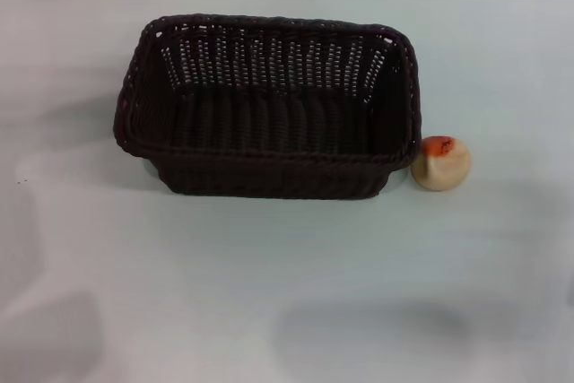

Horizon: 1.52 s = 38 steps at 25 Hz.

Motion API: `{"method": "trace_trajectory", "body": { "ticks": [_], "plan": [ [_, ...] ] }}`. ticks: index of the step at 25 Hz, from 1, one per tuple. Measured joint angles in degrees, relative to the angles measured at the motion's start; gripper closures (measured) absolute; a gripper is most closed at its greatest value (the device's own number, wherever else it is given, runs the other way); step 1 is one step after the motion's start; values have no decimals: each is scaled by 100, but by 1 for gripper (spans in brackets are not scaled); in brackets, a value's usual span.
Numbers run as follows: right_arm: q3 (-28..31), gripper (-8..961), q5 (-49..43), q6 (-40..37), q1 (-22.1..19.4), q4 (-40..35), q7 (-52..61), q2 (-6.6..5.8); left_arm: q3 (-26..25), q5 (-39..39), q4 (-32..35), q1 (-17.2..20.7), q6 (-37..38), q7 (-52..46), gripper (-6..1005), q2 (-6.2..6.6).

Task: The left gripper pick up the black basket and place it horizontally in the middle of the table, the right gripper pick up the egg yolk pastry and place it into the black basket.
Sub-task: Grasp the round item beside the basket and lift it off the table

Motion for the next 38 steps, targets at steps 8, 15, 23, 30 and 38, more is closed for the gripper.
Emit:
{"method": "trace_trajectory", "body": {
  "ticks": [8,15,23,30,38],
  "plan": [
    [-900,393,377,282,66,223,55,3,-817,-2549,675,1052,618,369,717,-25],
    [-1389,394,508,804,82,605,42,-15,-1174,-3659,1886,1558,1128,934,720,-29],
    [-1717,394,511,1521,153,759,70,-9,-1506,-3803,2352,1899,982,1323,725,-21],
    [-1817,393,511,2241,221,872,73,-31,-1515,-3982,2387,2075,831,1388,733,-25],
    [-1813,392,485,2719,224,981,73,-99,-1534,-3986,2441,2092,867,1405,801,-9]
  ]
}}
